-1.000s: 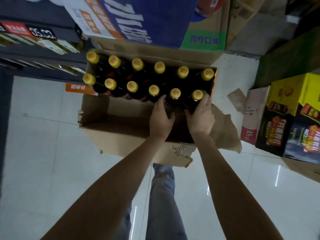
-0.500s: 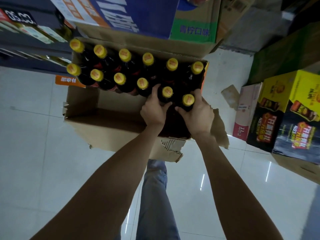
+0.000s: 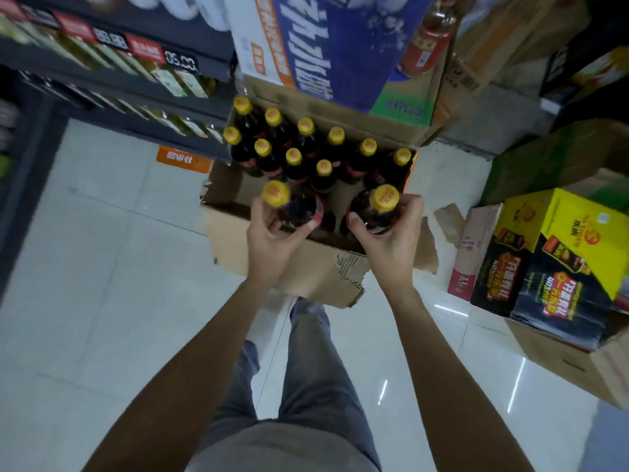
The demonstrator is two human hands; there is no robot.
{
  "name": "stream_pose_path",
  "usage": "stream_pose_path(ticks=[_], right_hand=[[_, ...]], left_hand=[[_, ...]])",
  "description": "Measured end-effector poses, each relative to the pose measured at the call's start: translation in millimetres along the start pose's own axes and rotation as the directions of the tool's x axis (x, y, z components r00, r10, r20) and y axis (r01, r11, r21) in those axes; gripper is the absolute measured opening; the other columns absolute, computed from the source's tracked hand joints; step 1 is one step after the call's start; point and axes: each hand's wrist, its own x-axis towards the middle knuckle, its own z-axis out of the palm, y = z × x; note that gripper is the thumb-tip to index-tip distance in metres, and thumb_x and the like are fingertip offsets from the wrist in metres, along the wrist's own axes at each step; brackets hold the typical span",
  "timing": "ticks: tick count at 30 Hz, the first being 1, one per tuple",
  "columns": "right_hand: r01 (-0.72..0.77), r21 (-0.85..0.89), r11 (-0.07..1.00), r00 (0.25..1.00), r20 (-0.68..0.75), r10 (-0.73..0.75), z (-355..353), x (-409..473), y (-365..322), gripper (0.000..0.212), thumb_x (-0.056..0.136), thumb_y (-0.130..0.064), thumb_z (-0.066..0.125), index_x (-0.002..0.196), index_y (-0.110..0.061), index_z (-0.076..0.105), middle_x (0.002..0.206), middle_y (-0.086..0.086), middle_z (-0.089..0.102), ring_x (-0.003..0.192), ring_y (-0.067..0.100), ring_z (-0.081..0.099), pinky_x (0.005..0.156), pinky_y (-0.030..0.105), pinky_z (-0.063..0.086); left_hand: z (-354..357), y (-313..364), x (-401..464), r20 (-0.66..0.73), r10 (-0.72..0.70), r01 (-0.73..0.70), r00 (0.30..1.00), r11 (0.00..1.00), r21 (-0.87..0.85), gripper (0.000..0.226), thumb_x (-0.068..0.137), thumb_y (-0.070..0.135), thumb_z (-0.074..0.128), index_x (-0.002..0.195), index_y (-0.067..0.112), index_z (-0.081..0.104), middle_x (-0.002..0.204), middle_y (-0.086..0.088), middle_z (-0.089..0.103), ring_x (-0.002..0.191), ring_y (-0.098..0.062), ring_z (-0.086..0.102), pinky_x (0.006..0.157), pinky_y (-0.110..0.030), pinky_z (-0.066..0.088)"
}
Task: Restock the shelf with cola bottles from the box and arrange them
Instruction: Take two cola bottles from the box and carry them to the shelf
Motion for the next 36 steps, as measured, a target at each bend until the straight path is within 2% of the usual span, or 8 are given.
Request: stream_pose_path(ticks=[6,9,12,17,20,24,30,36], right_hand=[[0.245,0.086,0.966,0.926,0.273,-0.26,53.8,-44.0,-70.0,0.049,0.072,-0.014,0.079,0.112,-0.006,0.053,0.11,0.015,0.05,0.105,0.026,0.053,0.09,0.041,0.048],[0.28,0.168,0.945,0.82,0.47,-0.326,91.9,-69.4,-107.6,0.049,0.075,-0.016,0.078,0.118,-0.009,0.054,0.114,0.011,0.055,0.109,0.023,0.055,0.092,0.045,0.048],[0.253,0.241,0.937,0.706,0.617,-0.349,139.1,-102.8,-141.0,0.049,0.082,-0.029,0.07,0.126,-0.029,0.049,0.121,-0.007,0.056,0.118,0.016,0.053,0.101,0.046,0.044],[0.245,0.268,0.932,0.452,0.819,-0.355,223.2,-176.3,-200.4,0.045,0.09,-0.022,0.064,0.131,-0.022,0.045,0.121,-0.008,0.055,0.113,-0.001,0.053,0.097,0.023,0.044],[0.288,0.32,0.903,0.303,0.864,-0.403,278.4,-234.5,-233.8,0.041,0.091,-0.021,0.062,0.129,-0.023,0.045,0.119,-0.009,0.057,0.112,0.001,0.054,0.099,0.025,0.044],[0.311,0.369,0.876,0.199,0.876,-0.44,358.8,-314.9,-268.6,0.036,0.092,-0.019,0.06,0.125,-0.022,0.044,0.11,-0.021,0.054,0.099,-0.018,0.052,0.085,0.004,0.038],[0.384,0.43,0.817,0.028,0.879,-0.476,460.8,-416.4,-326.7,0.039,0.089,-0.024,0.063,0.124,-0.018,0.047,0.104,-0.013,0.057,0.094,-0.004,0.056,0.077,0.003,0.039],[0.412,0.548,0.728,-0.085,0.818,-0.569,560.4,-500.9,-399.6,0.05,0.08,-0.031,0.073,0.123,-0.017,0.051,0.11,-0.008,0.063,0.106,0.01,0.058,0.089,0.026,0.044]], left_hand=[[-102.9,44.8,-34.2,-0.257,0.029,-0.056,0.966,0.994,-0.098,0.052,0.062,0.036,0.078,0.106,0.026,0.052,0.103,-0.002,0.061,0.095,-0.015,0.06,0.085,-0.029,0.049],[-162.6,55.4,-53.9,-0.389,0.035,-0.112,0.921,0.978,-0.178,0.05,0.067,0.038,0.068,0.112,0.023,0.052,0.105,0.003,0.06,0.095,-0.008,0.057,0.083,-0.022,0.047],[-223.9,55.3,-76.0,-0.508,0.014,-0.165,0.861,0.953,-0.254,0.059,0.069,0.038,0.062,0.119,0.009,0.052,0.103,0.001,0.062,0.094,-0.005,0.06,0.085,-0.022,0.048],[-331.2,43.9,-129.4,-0.658,-0.105,-0.209,0.746,0.901,-0.38,0.053,0.067,0.045,0.057,0.112,0.018,0.054,0.097,0.0,0.06,0.086,-0.012,0.059,0.081,-0.031,0.049],[-403.0,36.9,-164.0,-0.674,-0.144,-0.133,0.725,0.93,-0.341,0.046,0.069,0.049,0.054,0.108,0.025,0.053,0.098,-0.002,0.062,0.089,-0.017,0.061,0.086,-0.04,0.048],[-501.4,29.6,-206.2,-0.696,-0.11,-0.012,0.709,0.986,-0.168,0.044,0.078,0.042,0.051,0.116,0.021,0.049,0.102,-0.004,0.063,0.093,-0.021,0.062,0.089,-0.041,0.049],[-637.0,29.9,-273.8,-0.769,-0.029,-0.112,0.639,0.985,-0.131,0.045,0.09,0.024,0.063,0.127,0.026,0.038,0.11,0.009,0.061,0.095,0.001,0.062,0.087,-0.019,0.048],[-769.2,40.4,-316.3,-0.914,0.165,-0.133,0.372,0.983,0.123,0.059,0.077,-0.003,0.072,0.123,0.009,0.037,0.108,0.009,0.054,0.093,0.017,0.056,0.083,-0.004,0.04]])
